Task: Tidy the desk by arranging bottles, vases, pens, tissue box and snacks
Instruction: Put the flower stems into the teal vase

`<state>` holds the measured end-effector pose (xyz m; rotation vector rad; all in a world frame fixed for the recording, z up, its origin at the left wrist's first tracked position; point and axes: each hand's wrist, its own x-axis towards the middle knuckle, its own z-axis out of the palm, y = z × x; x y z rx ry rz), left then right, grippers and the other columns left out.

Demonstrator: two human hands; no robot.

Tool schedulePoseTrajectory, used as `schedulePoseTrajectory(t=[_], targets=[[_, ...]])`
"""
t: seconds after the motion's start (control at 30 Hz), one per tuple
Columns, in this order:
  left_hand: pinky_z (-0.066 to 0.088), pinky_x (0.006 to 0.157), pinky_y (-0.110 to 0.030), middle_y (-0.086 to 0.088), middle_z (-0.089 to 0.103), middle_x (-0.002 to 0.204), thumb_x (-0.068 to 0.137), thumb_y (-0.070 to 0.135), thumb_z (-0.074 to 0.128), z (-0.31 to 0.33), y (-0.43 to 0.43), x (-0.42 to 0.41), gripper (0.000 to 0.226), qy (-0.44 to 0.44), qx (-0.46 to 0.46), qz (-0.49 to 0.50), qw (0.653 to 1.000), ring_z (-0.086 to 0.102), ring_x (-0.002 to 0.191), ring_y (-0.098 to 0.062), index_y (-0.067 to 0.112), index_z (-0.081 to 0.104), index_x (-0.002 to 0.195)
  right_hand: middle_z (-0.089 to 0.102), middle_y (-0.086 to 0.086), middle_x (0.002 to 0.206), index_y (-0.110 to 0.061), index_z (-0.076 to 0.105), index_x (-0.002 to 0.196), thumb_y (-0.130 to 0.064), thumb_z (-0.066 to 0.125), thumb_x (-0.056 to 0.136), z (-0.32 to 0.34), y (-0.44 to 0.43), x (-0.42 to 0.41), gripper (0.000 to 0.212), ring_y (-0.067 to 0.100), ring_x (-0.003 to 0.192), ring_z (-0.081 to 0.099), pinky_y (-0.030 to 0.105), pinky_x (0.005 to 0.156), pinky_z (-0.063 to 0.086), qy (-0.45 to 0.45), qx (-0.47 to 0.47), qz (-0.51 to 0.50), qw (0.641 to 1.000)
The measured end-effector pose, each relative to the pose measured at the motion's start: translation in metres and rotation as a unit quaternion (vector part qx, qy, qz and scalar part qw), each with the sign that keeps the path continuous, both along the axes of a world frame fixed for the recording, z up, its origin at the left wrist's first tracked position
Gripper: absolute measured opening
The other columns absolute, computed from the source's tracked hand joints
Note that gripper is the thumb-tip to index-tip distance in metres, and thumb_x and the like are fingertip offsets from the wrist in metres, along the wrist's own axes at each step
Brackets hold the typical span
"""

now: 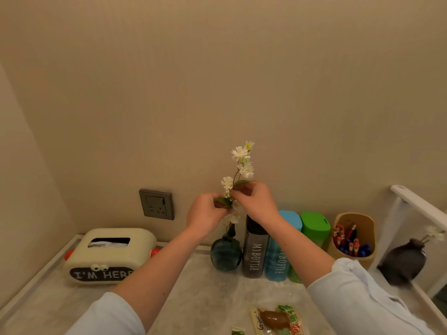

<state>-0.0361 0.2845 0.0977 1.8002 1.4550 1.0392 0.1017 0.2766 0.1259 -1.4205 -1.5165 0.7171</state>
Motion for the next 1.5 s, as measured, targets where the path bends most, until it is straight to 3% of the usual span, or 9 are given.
schedulePoseTrajectory(t=[0.17, 0.27, 0.4, 0.57, 0.93, 1.03, 1.17, 1.37, 1.5], targets=[[0.054, 0.071, -0.034, 0.01, 0.072, 0.074, 0.074, 0.023, 0.078, -0.014, 0.003, -0.004, 0.011, -0.031, -0.024, 0.022, 0.999, 0.067, 0.075, -0.012, 0.026, 0.074, 0.083, 0.073, -0.006, 0.097, -0.023, 0.073, 0.102, -0.029, 0.066, 0.084, -0.003, 0.009, -0.005, 0.02, 0.014, 0.095, 0.066, 0.042, 0.091, 0.053, -0.078, -0.023, 0.011, 0.997], [0.055, 0.071, -0.034, 0.011, 0.072, 0.074, 0.074, 0.024, 0.078, -0.022, 0.004, -0.007, 0.013, -0.036, -0.039, 0.031, 0.998, 0.067, 0.075, -0.012, 0.031, 0.072, 0.082, 0.073, -0.009, 0.09, -0.027, 0.073, 0.092, -0.034, 0.064, 0.082, -0.007, 0.015, -0.009, 0.015, 0.016, 0.09, 0.066, 0.046, 0.093, 0.05, -0.129, -0.033, 0.007, 0.991], [0.056, 0.075, -0.036, 0.011, 0.072, 0.075, 0.073, 0.027, 0.08, -0.037, 0.005, -0.01, 0.011, -0.031, -0.056, 0.027, 0.998, 0.067, 0.077, -0.011, 0.032, 0.071, 0.078, 0.073, -0.005, 0.087, -0.021, 0.075, 0.09, -0.036, 0.06, 0.084, -0.016, 0.015, -0.012, 0.021, 0.017, 0.088, 0.064, 0.042, 0.093, 0.046, -0.218, -0.049, -0.01, 0.975], [0.055, 0.073, -0.037, 0.008, 0.071, 0.073, 0.075, 0.026, 0.076, -0.052, 0.003, -0.009, 0.006, -0.009, -0.075, 0.02, 0.997, 0.066, 0.075, -0.012, 0.03, 0.071, 0.076, 0.069, -0.005, 0.081, -0.022, 0.075, 0.081, -0.041, 0.057, 0.081, -0.024, 0.013, -0.007, 0.027, 0.018, 0.093, 0.057, 0.034, 0.082, 0.038, -0.316, -0.048, -0.041, 0.947], [0.057, 0.074, -0.039, 0.008, 0.071, 0.073, 0.077, 0.025, 0.074, -0.062, 0.004, -0.005, 0.007, -0.012, -0.076, 0.026, 0.997, 0.066, 0.075, -0.011, 0.029, 0.069, 0.075, 0.062, -0.006, 0.068, -0.018, 0.071, 0.067, -0.041, 0.059, 0.077, -0.027, 0.009, -0.004, 0.028, 0.019, 0.09, 0.053, 0.033, 0.076, 0.03, -0.321, -0.044, -0.07, 0.943], [0.056, 0.075, -0.038, 0.011, 0.07, 0.076, 0.078, 0.026, 0.074, -0.062, 0.003, -0.005, 0.008, -0.018, -0.073, 0.028, 0.997, 0.066, 0.077, -0.009, 0.031, 0.068, 0.077, 0.066, -0.008, 0.083, -0.024, 0.073, 0.083, -0.043, 0.061, 0.074, -0.023, 0.003, -0.003, 0.025, 0.018, 0.099, 0.053, 0.034, 0.08, 0.03, -0.315, -0.043, -0.081, 0.945], [0.056, 0.08, -0.035, 0.014, 0.071, 0.084, 0.079, 0.028, 0.074, -0.058, 0.0, -0.002, 0.012, -0.029, -0.065, 0.025, 0.997, 0.065, 0.082, -0.004, 0.034, 0.066, 0.085, 0.06, -0.011, 0.097, -0.029, 0.057, 0.101, -0.043, 0.068, 0.07, -0.017, -0.011, 0.002, 0.035, 0.017, 0.105, 0.05, 0.034, 0.085, 0.029, -0.268, -0.033, -0.091, 0.959], [0.054, 0.082, -0.029, 0.013, 0.068, 0.093, 0.082, 0.027, 0.073, -0.05, -0.008, -0.001, 0.033, -0.035, -0.056, 0.031, 0.997, 0.063, 0.088, -0.003, 0.025, 0.063, 0.114, 0.047, 0.002, 0.135, -0.02, 0.03, 0.14, -0.04, 0.073, 0.071, -0.009, -0.033, 0.011, 0.084, 0.026, 0.129, 0.038, 0.042, 0.105, 0.03, -0.242, -0.039, -0.134, 0.96], [0.05, 0.08, -0.025, 0.011, 0.064, 0.099, 0.086, 0.026, 0.069, -0.041, -0.02, -0.007, 0.04, -0.027, -0.039, 0.036, 0.998, 0.06, 0.093, -0.006, 0.024, 0.057, 0.124, 0.027, 0.005, 0.152, -0.019, 0.012, 0.15, -0.034, 0.078, 0.069, -0.008, -0.049, 0.015, 0.105, 0.025, 0.141, 0.026, 0.048, 0.114, 0.027, -0.171, 0.0, -0.174, 0.97]])
